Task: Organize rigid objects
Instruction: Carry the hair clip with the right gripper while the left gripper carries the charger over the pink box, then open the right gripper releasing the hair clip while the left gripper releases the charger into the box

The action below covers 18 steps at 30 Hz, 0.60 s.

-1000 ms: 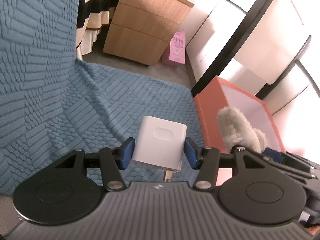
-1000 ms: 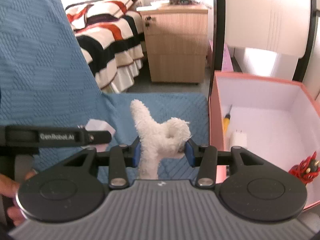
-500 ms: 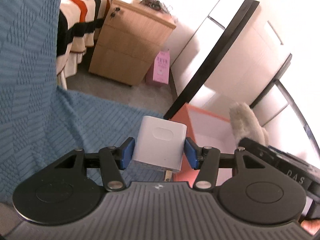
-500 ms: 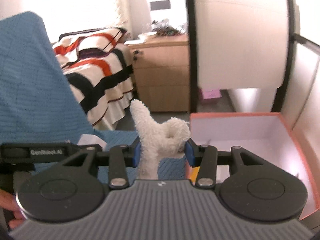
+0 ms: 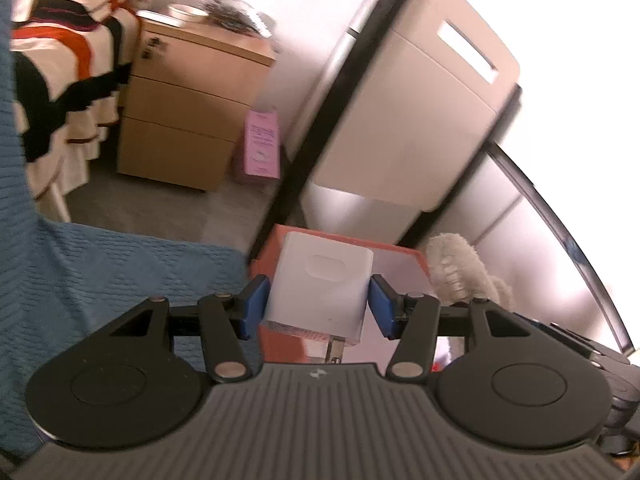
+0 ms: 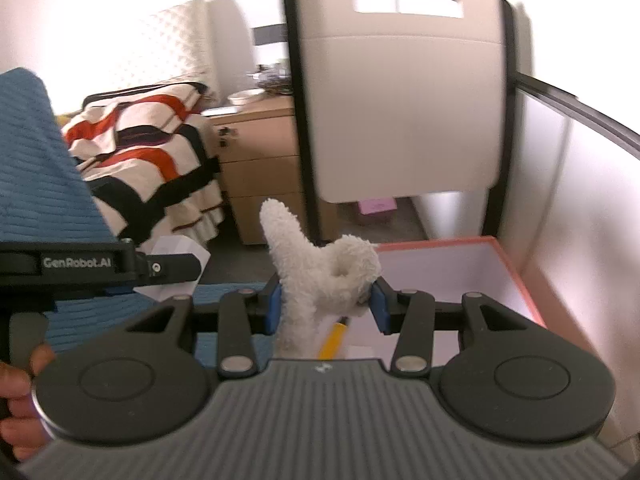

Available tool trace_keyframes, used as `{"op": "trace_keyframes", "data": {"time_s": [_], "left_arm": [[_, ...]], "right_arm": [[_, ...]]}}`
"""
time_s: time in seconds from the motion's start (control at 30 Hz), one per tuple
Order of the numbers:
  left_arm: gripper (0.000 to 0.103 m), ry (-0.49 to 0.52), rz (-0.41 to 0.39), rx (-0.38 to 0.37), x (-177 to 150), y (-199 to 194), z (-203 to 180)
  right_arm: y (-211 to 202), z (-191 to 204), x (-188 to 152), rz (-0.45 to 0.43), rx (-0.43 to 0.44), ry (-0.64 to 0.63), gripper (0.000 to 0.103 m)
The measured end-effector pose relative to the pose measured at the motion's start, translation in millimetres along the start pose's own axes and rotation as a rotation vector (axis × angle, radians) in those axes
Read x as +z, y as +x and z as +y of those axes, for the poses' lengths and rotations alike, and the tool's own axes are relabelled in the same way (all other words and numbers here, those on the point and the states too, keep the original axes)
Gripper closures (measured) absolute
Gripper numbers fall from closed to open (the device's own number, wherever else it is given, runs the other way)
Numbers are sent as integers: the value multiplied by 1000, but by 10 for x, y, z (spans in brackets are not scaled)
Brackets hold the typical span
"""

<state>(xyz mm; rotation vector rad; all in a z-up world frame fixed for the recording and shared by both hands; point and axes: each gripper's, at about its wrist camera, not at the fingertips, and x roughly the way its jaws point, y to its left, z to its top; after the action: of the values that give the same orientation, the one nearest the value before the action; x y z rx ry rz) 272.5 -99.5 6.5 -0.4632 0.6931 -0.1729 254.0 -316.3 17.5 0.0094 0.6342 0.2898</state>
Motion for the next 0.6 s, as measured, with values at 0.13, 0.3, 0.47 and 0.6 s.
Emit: {"op": "trace_keyframes", "data": {"time_s": [0.13,0.3,0.47,0.6], "left_arm": [[43,50,21,-12,-83,230,-248],[43,71,81,-23,-216,575,-443],[43,91,159,-26,-424,925,-561],[43,109,201,-17,-579,1151,-586]], "right_arm": [[-39,-245,-113,15,-36,31,56],[-4,-528,-345,53,-89,68,56],[150,-778,-624,132,-120,123,56],[329,-949,-827,217,-111,192,56]]}}
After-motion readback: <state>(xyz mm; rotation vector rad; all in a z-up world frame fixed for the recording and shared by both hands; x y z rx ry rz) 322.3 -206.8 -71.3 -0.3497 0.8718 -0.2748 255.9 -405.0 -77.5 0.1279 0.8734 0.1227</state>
